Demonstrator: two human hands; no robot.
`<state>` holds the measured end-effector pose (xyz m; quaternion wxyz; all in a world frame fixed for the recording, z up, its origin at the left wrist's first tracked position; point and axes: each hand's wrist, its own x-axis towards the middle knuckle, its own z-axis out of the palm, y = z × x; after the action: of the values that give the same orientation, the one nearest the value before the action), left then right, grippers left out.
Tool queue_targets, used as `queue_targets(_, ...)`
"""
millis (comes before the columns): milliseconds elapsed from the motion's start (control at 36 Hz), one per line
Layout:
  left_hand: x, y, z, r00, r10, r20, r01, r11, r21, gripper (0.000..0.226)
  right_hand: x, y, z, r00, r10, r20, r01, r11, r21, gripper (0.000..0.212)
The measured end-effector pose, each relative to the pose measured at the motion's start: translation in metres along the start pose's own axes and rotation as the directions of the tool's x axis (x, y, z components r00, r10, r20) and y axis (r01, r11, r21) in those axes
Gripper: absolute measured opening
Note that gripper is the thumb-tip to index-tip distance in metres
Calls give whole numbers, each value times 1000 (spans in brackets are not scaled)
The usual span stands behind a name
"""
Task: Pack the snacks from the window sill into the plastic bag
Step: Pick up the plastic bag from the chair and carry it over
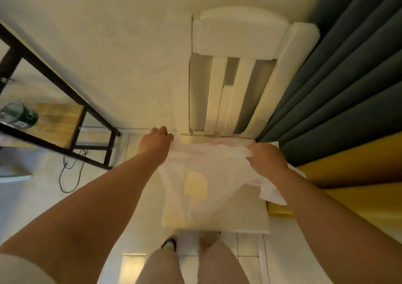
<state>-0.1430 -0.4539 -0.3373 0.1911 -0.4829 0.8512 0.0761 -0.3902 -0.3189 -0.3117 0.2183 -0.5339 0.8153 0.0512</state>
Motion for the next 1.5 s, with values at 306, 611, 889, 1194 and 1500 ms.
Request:
queue_targets(306,-74,61,2,994,100,41,-81,944,-319,53,-106,-68,3,927,371,-54,-292,805,517,36)
queue_targets(611,-140,86,10,966,256,-14,-205,739,-642,36,-242,-66,73,750,649,-128,-478,665,574,40)
queue_targets(889,-209,130,12,779,580,237,-287,666,-688,38,-342,-34,124,625,780,40,-755,591,285,32)
queue_targets(1194,-340,214,55,430,837,338,-889,459,-6,42,-516,0,199,344,918,198,-780,162,605,32)
queue_targets(1500,-521,317,108,209,910,358,-977,182,110,32,-723,14,257,208,953,222,-645,-38,764,54)
